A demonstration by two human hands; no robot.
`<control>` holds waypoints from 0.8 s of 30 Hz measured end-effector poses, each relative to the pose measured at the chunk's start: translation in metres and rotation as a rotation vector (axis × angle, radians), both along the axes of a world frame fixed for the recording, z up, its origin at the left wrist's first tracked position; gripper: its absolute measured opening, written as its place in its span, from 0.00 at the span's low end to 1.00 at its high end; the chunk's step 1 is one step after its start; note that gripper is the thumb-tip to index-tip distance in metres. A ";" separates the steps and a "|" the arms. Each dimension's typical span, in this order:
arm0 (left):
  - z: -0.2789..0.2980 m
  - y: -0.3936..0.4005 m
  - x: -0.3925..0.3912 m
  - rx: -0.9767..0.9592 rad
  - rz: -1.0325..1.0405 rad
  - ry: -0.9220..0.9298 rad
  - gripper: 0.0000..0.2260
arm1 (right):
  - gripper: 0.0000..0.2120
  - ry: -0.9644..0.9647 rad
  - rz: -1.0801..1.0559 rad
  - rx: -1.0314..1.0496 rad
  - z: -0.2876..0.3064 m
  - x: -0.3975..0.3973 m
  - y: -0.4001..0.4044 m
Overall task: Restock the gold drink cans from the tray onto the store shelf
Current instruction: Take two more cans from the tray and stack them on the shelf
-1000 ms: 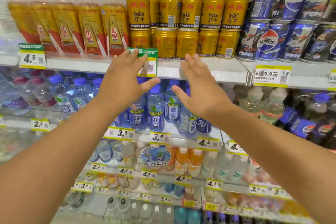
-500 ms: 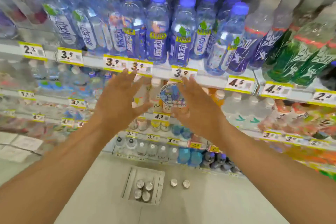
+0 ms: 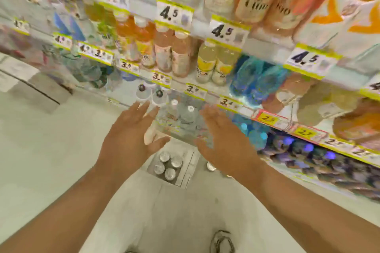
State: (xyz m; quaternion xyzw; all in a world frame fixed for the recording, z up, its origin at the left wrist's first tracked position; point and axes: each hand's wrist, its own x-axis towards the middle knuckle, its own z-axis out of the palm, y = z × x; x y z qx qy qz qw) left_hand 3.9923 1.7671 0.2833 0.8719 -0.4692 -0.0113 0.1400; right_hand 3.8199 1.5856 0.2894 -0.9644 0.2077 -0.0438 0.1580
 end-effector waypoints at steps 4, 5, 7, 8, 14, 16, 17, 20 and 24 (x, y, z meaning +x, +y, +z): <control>-0.107 0.015 -0.002 0.021 0.038 0.031 0.36 | 0.36 0.058 0.079 0.054 -0.110 0.008 0.015; -0.133 0.018 -0.002 0.037 0.050 0.037 0.37 | 0.36 0.061 0.080 0.065 -0.136 0.011 0.018; -0.186 0.022 0.001 0.059 0.065 0.060 0.38 | 0.36 0.079 0.082 0.084 -0.188 0.017 0.024; -0.212 0.024 0.003 0.070 0.066 0.074 0.38 | 0.36 0.094 0.084 0.094 -0.214 0.020 0.027; -0.355 0.026 0.017 0.115 0.041 0.114 0.36 | 0.36 0.161 0.088 0.147 -0.360 0.034 0.039; -0.395 0.025 0.022 0.119 0.034 0.125 0.37 | 0.36 0.183 0.091 0.179 -0.401 0.038 0.042; -0.412 0.024 0.025 0.119 0.029 0.125 0.37 | 0.36 0.198 0.094 0.192 -0.417 0.040 0.043; -0.452 0.022 0.030 0.121 0.028 0.139 0.38 | 0.37 0.206 0.107 0.206 -0.454 0.047 0.045; -0.492 0.017 0.028 0.150 0.021 0.184 0.40 | 0.36 0.207 0.121 0.236 -0.481 0.049 0.045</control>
